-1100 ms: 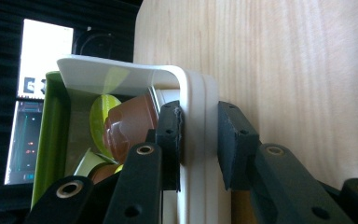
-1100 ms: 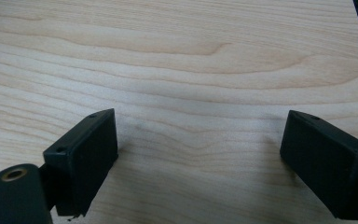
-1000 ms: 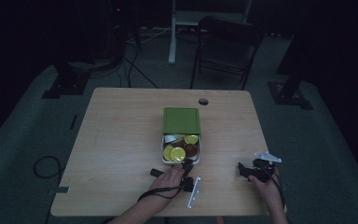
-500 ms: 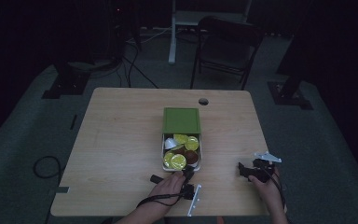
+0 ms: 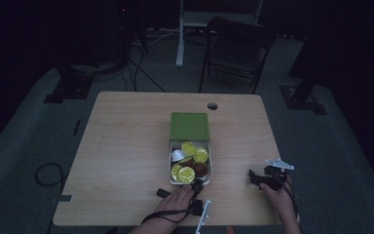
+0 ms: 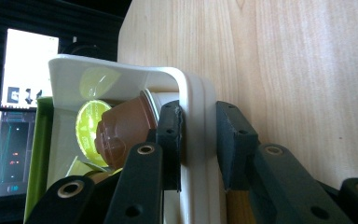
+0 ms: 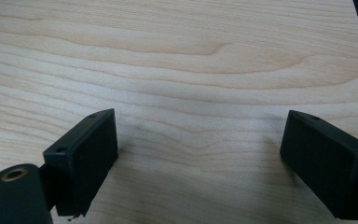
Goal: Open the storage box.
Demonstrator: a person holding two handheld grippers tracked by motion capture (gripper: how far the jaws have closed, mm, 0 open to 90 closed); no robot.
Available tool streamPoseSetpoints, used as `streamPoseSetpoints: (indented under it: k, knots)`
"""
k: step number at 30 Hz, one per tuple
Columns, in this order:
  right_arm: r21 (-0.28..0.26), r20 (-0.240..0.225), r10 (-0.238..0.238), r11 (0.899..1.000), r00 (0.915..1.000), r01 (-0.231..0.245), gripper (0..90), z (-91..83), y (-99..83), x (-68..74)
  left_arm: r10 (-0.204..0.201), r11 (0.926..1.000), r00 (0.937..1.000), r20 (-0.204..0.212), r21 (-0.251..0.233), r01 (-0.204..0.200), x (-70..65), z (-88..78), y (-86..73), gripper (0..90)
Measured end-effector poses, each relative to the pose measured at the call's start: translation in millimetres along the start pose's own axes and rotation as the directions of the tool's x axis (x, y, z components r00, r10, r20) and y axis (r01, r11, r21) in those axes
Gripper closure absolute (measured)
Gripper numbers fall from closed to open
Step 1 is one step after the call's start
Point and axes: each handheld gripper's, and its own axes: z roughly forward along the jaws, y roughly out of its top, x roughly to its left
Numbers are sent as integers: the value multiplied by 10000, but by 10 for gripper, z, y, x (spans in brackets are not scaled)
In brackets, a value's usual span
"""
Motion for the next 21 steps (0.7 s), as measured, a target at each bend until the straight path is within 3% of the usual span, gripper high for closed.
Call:
streamPoseSetpoints:
  k: [13, 21]
  knots:
    - [1, -1, 0, 10000, 10000, 0, 106, 0, 0, 0, -135, 9997, 9999, 99, -199, 136, -27, -71, 1, 729]
    - [2, -1, 1, 10000, 10000, -1, 106, 0, 0, 0, -480, 9966, 9985, 267, -658, 496, -29, -97, -32, 703]
